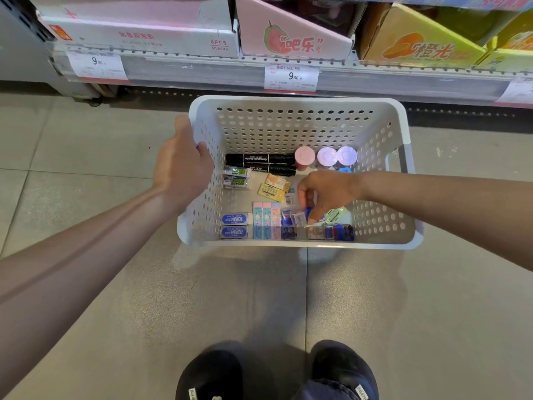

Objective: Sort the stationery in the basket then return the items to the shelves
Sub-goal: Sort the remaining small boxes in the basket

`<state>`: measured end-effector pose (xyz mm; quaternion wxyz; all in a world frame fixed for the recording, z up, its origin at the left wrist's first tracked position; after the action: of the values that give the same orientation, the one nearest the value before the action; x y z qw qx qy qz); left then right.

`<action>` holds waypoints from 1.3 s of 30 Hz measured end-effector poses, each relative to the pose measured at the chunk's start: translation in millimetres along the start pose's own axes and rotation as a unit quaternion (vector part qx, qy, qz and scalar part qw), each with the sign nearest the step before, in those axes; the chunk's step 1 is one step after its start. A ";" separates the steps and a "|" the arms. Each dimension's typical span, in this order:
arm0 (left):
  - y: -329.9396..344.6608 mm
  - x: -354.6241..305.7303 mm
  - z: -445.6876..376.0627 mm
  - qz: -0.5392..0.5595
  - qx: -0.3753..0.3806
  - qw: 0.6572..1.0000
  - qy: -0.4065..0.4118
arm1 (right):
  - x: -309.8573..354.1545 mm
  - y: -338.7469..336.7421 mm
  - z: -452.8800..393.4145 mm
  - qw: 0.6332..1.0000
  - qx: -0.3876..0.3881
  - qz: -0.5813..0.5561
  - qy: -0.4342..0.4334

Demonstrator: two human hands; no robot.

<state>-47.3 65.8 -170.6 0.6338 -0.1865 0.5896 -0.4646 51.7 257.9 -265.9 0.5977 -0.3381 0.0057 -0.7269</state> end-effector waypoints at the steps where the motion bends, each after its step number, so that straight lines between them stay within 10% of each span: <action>1: -0.1 -0.6 0.3 0.000 0.001 1.000 0.000 | 0.5 2.7 1.0 0.999 0.020 -0.043 -0.013; 22: 2.1 1.6 -1.4 -0.002 -0.004 1.000 0.001 | -8.4 5.8 20.0 0.885 0.069 -0.459 0.031; 39: 2.2 3.7 -2.2 0.005 -0.001 1.000 -0.003 | -15.6 -11.8 9.4 0.990 -0.057 -0.110 0.068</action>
<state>-49.0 64.6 -175.0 0.6377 -0.1853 0.5895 -0.4599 47.1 278.7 -261.4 0.4923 -0.3197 0.0509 -0.8079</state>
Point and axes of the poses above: each hand's wrist, its own z-axis away from the middle knuckle, its own y-axis out of the palm, x = y × z, the point moved 8 cm from there along -z, towards the middle knuckle, and after that the axes turned 9 degrees about x, right-handed, at the moved point
